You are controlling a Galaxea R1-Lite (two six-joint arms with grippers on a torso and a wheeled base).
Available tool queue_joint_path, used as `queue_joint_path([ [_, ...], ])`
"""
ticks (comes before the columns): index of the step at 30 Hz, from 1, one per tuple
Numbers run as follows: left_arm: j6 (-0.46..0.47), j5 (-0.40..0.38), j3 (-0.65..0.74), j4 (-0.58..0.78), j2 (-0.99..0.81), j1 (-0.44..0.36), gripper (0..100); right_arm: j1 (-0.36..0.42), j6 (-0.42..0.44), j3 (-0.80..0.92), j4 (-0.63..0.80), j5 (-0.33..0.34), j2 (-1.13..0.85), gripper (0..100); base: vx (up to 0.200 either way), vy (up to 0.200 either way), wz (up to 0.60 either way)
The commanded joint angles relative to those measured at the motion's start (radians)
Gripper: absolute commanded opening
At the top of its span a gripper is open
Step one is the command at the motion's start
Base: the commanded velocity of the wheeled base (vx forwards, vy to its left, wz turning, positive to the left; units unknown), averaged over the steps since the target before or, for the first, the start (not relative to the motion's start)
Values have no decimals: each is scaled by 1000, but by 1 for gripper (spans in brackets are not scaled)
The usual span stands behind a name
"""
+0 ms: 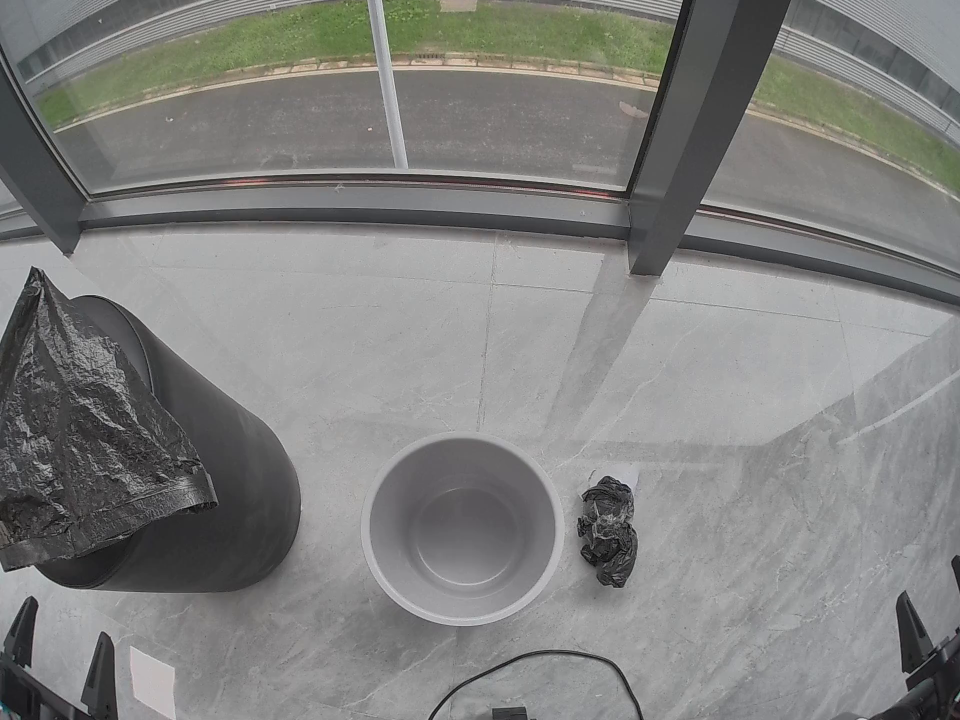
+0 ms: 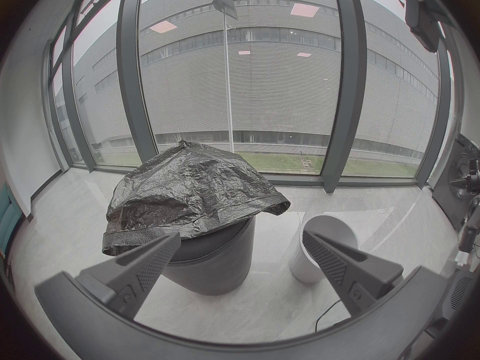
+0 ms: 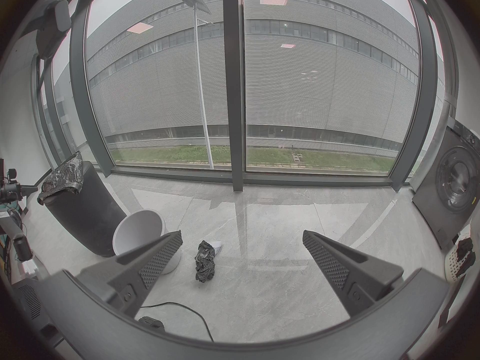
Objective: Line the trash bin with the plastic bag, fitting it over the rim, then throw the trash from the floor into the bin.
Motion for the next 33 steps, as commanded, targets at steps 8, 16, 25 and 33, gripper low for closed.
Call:
queue_joint_path([
  [8, -115, -10, -367, 100, 146, -74, 100, -1, 13, 2, -11, 0, -18, 100, 0, 0, 0],
  [16, 255, -116, -443, 143, 371, -114, 100, 57, 240, -568, 49, 90, 349, 100, 0, 0, 0],
  [25, 638, -208, -443, 91, 612, -138, 100, 164, 160, -400, -274, 106, 622, 100, 0, 0, 0],
  [33, 977, -45, -404, 81, 643, -138, 100, 171, 140, -314, -389, 106, 755, 100, 0, 0, 0],
])
